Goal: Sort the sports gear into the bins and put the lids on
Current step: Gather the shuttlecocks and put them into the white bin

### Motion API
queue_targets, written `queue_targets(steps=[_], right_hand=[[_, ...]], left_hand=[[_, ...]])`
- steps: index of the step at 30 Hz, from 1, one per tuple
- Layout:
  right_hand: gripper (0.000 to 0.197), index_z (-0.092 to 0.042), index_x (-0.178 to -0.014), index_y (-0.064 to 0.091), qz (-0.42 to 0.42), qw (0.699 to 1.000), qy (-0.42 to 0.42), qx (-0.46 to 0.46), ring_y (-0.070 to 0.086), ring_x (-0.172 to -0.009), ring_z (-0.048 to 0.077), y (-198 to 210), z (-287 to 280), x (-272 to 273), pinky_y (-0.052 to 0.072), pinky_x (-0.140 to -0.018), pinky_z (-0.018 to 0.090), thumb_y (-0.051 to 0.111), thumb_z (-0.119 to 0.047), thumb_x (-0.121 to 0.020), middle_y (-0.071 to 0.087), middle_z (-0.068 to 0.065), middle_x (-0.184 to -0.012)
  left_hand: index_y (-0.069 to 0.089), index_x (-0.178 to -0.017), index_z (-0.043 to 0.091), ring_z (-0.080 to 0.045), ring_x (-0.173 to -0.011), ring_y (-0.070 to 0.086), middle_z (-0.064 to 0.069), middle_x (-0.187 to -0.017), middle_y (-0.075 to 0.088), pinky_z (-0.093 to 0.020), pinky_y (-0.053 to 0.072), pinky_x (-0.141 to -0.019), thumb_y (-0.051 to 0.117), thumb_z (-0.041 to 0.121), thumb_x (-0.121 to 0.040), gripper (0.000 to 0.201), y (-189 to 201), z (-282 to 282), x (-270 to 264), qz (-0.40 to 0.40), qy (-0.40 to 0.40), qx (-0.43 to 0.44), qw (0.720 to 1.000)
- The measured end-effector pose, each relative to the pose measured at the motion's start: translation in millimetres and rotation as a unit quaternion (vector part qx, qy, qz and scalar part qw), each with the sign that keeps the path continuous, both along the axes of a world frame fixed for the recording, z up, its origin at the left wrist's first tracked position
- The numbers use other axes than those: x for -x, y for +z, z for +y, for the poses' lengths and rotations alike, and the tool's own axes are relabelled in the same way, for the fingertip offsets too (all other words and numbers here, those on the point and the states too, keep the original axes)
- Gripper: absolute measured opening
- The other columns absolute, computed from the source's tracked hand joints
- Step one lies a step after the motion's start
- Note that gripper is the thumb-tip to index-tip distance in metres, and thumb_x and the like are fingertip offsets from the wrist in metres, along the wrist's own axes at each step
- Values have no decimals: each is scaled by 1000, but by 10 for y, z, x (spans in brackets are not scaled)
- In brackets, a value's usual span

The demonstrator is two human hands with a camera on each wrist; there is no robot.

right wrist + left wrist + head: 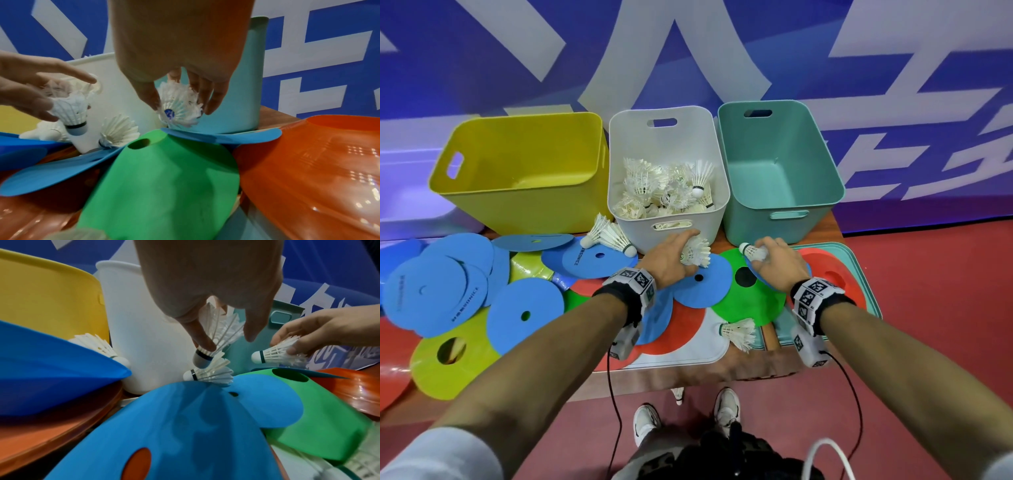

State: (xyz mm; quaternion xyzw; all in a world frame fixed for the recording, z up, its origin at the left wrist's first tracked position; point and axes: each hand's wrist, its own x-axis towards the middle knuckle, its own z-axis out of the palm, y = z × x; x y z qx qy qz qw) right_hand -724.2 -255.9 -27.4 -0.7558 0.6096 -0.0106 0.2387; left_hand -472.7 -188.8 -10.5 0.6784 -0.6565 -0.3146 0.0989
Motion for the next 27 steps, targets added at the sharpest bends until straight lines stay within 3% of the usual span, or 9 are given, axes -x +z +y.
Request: queue_targets(steps=[5, 8, 12, 15, 18, 23, 27], right_hand=[[37, -26, -120, 57, -72, 995, 47, 44, 57, -108, 24, 178, 126, -128, 44, -91, 36, 62, -31, -84, 57, -1, -113], [34, -27, -115, 61, -120, 986, 78, 82, 59, -99, 22, 365, 91, -282, 46, -87, 35, 67, -32, -82, 60, -3, -107], [34, -26, -111, 63, -168, 976, 96, 101, 58, -90, 15, 602, -9, -520, 45, -83, 31, 72, -29, -79, 62, -6, -100], [33, -28, -112, 64, -190, 969, 115, 110, 53, -88, 7, 706, -69, -680, 44, -81, 26, 71, -30, -80, 58, -15, -101], [31, -30, -110, 63, -208, 963, 137, 107, 54, -89, 7, 763, -130, -827, 43, -81, 25, 70, -29, -80, 58, -17, -105], [28, -29, -100, 64, -274, 944, 148, 105, 56, -91, 9, 871, -251, -1073, 40, -78, 22, 75, -19, -76, 64, -10, -104], [30, -29, -109, 62, -236, 952, 178, 78, 55, -95, 9, 918, -415, -1276, 45, -85, 27, 72, -29, -81, 62, -10, -111]], left_hand=[[15, -154, 34, -30, -129, 48, -5, -155, 35, -37, 40, -105, 69, 41, -85, 87, 175, 35, 2, 16, 14, 39, 999], [21, -153, 30, -30, -120, 57, -4, -154, 38, -35, 42, -101, 65, 44, -87, 80, 360, 50, -72, 6, 18, 79, 997], [27, -151, 28, -23, -132, 47, 0, -154, 38, -37, 42, -102, 58, 53, -82, 79, 583, 90, -273, -4, 41, 138, 990], [30, -149, 28, -21, -133, 46, 4, -153, 39, -39, 43, -103, 53, 54, -77, 80, 661, 100, -463, 13, 73, 174, 982], [28, -148, 28, -22, -129, 50, 3, -152, 39, -42, 44, -102, 53, 55, -76, 81, 707, 79, -636, 25, 95, 185, 978], [32, -148, 24, -20, -136, 41, 2, -152, 40, -37, 38, -107, 65, 35, -86, 71, 759, -40, -813, 48, 139, 202, 968], [31, -148, 23, -20, -136, 41, 1, -152, 40, -37, 38, -107, 66, 36, -87, 72, 781, -192, -900, 32, 123, 194, 973]])
